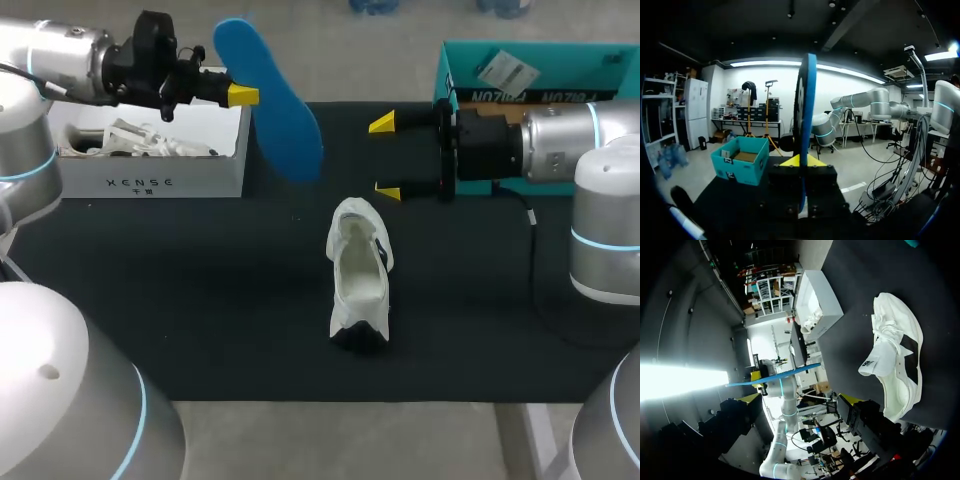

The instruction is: Take the shoe out of the shoebox, open the shoe tongue, remove and reinsert the insole, then place the shoe into the shoebox

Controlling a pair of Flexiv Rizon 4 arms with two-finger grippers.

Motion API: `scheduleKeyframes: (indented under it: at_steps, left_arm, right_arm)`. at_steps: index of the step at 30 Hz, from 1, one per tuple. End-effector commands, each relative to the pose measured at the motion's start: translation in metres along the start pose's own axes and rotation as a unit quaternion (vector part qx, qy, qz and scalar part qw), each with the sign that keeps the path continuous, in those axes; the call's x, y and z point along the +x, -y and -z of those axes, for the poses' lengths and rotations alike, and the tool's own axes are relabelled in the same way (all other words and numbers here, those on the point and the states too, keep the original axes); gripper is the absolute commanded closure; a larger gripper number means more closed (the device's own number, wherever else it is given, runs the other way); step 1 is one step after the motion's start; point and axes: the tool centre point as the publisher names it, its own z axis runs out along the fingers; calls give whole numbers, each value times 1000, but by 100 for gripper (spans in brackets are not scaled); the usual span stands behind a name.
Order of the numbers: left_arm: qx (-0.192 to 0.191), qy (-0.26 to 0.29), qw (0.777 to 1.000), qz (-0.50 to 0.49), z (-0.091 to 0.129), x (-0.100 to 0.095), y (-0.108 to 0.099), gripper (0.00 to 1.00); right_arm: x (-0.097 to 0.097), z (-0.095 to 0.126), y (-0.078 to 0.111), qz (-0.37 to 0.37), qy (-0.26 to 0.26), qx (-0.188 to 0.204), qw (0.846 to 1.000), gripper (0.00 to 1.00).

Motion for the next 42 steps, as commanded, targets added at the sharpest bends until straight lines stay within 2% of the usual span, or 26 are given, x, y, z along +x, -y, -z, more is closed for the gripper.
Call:
scheduleKeyframes:
  at_steps: [1,2,5,7,11,12,13,15,17,23,31,38,42]
  left_arm:
    - [3,-18,998,-64,-9,17,8,100]
    - [5,-24,995,-99,-12,24,10,100]
    - [3,-32,984,-177,-11,30,10,100]
    - [4,-34,977,-211,-8,38,6,100]
    - [16,-72,957,-281,-3,52,-2,100]
    - [30,-81,952,-294,-1,57,-5,100]
    - [23,-82,947,-309,-1,58,-7,100]
    - [38,-107,939,-324,-4,63,-14,100]
    - [34,-121,932,-341,-8,68,-21,100]
    - [48,-142,920,-361,-30,86,-38,100]
    - [31,-106,907,-407,-71,108,-46,100]
    - [-4,-76,905,-419,-102,111,-63,100]
    - [-15,-35,905,-425,-109,108,-59,100]
  right_arm:
    - [0,-2,0,0,1,0,1000,0]
    - [0,-2,0,0,1,0,1000,0]
    - [0,-2,0,0,1,0,1000,0]
    - [0,-2,0,0,1,0,1000,0]
    - [0,-2,0,0,1,0,1000,0]
    - [0,-2,0,0,1,0,1000,0]
    - [0,-2,0,0,1,0,1000,0]
    - [0,-2,0,0,1,0,1000,0]
    - [0,-2,0,0,1,0,1000,0]
    - [0,-2,0,0,1,0,1000,0]
    - [0,-2,0,0,1,0,1000,0]
    - [0,-2,0,0,1,0,1000,0]
    - [0,-2,0,0,1,0,1000,0]
